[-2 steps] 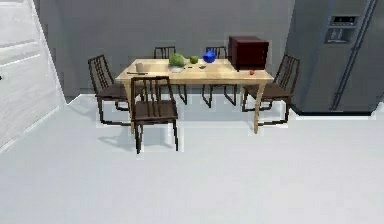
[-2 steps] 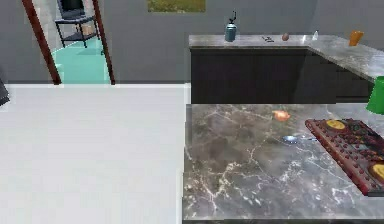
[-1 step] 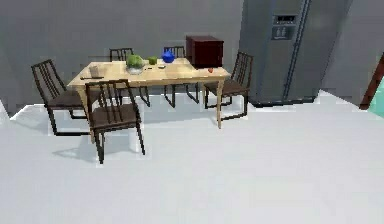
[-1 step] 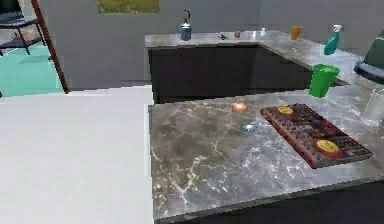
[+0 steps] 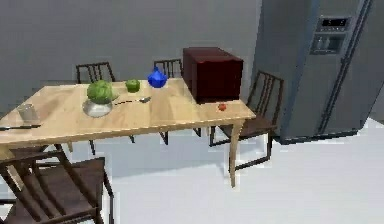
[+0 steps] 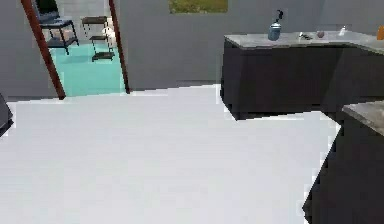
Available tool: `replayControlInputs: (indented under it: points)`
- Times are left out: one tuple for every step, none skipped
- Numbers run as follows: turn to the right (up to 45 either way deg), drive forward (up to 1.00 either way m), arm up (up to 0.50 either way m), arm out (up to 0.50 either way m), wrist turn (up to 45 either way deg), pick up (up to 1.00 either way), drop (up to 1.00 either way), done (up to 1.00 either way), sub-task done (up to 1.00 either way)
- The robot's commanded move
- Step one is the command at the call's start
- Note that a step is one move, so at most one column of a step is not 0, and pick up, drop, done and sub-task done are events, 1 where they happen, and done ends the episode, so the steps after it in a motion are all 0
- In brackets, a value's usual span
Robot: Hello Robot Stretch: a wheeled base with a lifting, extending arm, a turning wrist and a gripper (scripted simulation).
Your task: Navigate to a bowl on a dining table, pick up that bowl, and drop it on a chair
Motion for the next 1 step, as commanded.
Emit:
replayControlInputs:
  points:
    - [6.0,0.0,0.0,0.0,0.0,0.0,0.0,0.0,0.0]
